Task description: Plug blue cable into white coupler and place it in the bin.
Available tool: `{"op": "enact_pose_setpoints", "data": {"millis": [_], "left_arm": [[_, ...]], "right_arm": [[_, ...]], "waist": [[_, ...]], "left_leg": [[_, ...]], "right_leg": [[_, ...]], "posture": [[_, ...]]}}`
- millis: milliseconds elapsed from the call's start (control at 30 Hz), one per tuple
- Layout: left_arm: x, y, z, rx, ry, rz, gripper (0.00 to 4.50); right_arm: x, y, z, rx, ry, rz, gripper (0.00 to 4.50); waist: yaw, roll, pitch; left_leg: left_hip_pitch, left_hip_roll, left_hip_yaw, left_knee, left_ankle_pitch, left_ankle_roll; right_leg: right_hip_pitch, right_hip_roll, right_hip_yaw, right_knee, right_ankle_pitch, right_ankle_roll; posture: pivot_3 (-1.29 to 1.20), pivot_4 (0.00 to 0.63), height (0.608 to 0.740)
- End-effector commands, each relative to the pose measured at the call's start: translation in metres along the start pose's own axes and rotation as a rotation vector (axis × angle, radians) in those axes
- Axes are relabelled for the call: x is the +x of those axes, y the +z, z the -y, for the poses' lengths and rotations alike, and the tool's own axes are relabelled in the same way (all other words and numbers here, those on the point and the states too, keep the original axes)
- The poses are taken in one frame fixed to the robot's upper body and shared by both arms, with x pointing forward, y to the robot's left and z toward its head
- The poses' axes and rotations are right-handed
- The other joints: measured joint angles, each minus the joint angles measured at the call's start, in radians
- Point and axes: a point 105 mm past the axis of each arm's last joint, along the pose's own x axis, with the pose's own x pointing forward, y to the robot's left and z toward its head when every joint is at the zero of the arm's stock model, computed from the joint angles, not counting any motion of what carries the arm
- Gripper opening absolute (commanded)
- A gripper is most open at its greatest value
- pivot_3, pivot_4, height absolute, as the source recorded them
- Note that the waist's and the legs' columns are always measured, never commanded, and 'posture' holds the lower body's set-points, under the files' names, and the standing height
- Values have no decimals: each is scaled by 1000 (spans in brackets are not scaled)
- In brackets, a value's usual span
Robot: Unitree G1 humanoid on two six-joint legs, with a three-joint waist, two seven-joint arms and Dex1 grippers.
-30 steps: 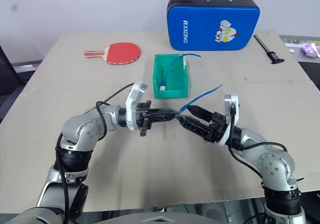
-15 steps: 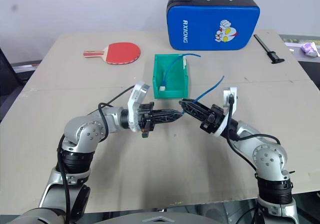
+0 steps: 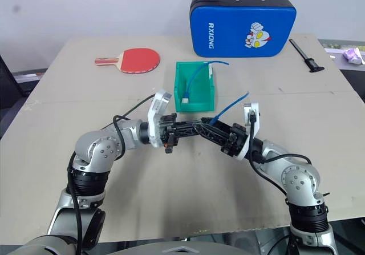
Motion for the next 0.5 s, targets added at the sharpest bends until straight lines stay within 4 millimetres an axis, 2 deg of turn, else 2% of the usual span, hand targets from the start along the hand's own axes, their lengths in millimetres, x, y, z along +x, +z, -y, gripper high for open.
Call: {"op": "enact_pose_setpoints", "data": {"millis": [33, 267, 500], "left_arm": [[2, 9, 7, 48, -30, 24, 0], [2, 7, 9, 46, -35, 23, 0], [2, 11, 9, 50, -37, 39, 0]], "right_arm": [[3, 11, -8, -24, 33, 43, 2697], [0, 30, -14, 61, 81, 161, 2697], [-1, 21, -12, 57, 72, 111, 2697]], "waist": [[0, 0, 0], [0, 0, 0], [0, 0, 0]], "left_leg": [[0, 0, 0, 0, 0, 0], [0, 0, 0, 0, 0, 0], [0, 0, 0, -1, 0, 0]], "right_leg": [[0, 0, 0, 0, 0, 0], [0, 0, 0, 0, 0, 0], [0, 0, 0, 0, 0, 0]], "posture": [[0, 150, 728], [0, 150, 728], [0, 150, 728]]}}
